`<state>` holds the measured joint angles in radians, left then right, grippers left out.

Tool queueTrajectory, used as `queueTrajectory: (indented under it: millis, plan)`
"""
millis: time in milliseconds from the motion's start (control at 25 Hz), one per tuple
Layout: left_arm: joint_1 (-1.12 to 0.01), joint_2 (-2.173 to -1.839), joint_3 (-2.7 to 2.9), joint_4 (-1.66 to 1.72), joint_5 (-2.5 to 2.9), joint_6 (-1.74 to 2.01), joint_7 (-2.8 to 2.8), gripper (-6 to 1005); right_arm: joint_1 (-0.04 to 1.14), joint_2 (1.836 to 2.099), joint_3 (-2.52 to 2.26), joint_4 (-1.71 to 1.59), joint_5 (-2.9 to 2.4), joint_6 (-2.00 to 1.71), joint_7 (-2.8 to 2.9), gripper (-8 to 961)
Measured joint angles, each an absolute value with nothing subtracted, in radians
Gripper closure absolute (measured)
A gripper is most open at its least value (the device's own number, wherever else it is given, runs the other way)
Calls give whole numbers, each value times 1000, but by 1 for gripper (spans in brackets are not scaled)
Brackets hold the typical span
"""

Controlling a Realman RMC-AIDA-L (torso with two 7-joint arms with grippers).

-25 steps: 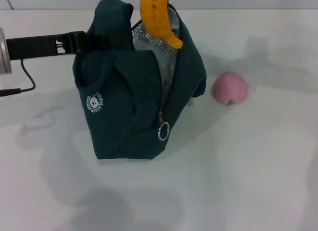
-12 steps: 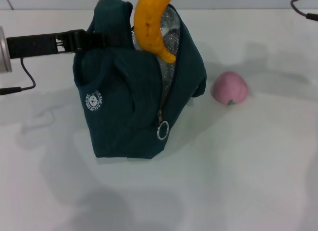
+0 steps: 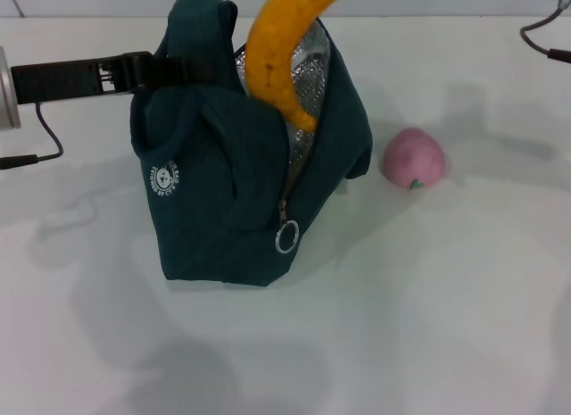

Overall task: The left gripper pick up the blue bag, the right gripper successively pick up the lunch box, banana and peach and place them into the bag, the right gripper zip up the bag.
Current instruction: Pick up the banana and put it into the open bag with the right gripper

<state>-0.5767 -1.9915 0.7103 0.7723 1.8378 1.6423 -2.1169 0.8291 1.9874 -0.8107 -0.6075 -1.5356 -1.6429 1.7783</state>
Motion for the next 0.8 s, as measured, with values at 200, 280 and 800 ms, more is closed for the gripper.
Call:
queueTrajectory:
  millis: [200,280,800]
  plan:
    - [-577,-1992,710,772,1838,1641,-2117,962,807,1989,-829,-607,-1536,-1644,1773,506]
    - [-577,-1992,710,772,1838,1641,-2117,961,800,1990,-831,-606,-1536,-1647,1772,506]
    - [-575,-1996,710,771,1838,1640,-2117,961,762,1995,-854,-562,-1561,-1631,1759,506]
